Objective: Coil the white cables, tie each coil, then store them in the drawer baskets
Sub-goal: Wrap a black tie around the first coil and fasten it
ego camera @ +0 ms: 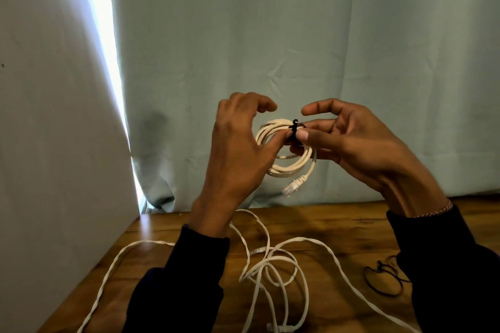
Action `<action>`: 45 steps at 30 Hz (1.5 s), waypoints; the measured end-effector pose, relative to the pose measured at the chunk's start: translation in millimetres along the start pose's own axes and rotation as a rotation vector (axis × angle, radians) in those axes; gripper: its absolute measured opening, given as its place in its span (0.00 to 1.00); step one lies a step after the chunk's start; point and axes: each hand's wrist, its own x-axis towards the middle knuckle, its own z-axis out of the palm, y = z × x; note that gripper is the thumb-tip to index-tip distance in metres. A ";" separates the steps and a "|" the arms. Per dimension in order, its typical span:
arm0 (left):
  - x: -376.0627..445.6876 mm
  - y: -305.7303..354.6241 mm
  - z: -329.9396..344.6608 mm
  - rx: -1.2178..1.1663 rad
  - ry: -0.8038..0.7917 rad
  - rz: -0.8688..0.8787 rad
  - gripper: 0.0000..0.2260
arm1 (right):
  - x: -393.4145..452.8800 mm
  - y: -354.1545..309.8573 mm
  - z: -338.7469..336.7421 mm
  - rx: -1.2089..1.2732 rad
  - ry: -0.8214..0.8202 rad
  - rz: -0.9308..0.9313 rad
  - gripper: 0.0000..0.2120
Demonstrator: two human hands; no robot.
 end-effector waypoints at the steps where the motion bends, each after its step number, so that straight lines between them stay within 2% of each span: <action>1: -0.5 0.8 2.8 0.071 0.040 0.032 0.13 | 0.7 1.3 0.7 -0.013 0.021 -0.004 0.22; 3: -2.5 3.0 7.4 0.176 0.086 0.087 0.09 | 1.9 2.9 3.9 -0.022 0.056 -0.017 0.22; 6: -4.7 3.1 11.5 0.247 0.122 0.119 0.09 | 3.1 3.5 8.0 -0.039 0.096 -0.026 0.22; 16: -9.2 3.9 20.0 0.222 0.132 0.132 0.07 | 3.8 5.7 12.7 -0.096 0.111 -0.033 0.25; 20: -6.8 5.6 15.1 0.017 0.076 -0.023 0.05 | 5.1 6.2 12.7 -0.115 0.124 -0.035 0.26; 26: -4.4 8.1 15.3 -0.135 0.008 -0.318 0.04 | 7.1 10.0 16.5 -0.203 0.158 -0.082 0.29; 36: -8.7 17.7 28.7 -0.260 0.115 -0.641 0.05 | 11.4 20.0 27.5 -0.349 0.250 -0.193 0.28; 45: -7.5 25.9 28.0 -0.470 0.202 -0.915 0.11 | 14.3 28.8 43.0 -0.342 0.376 -0.296 0.20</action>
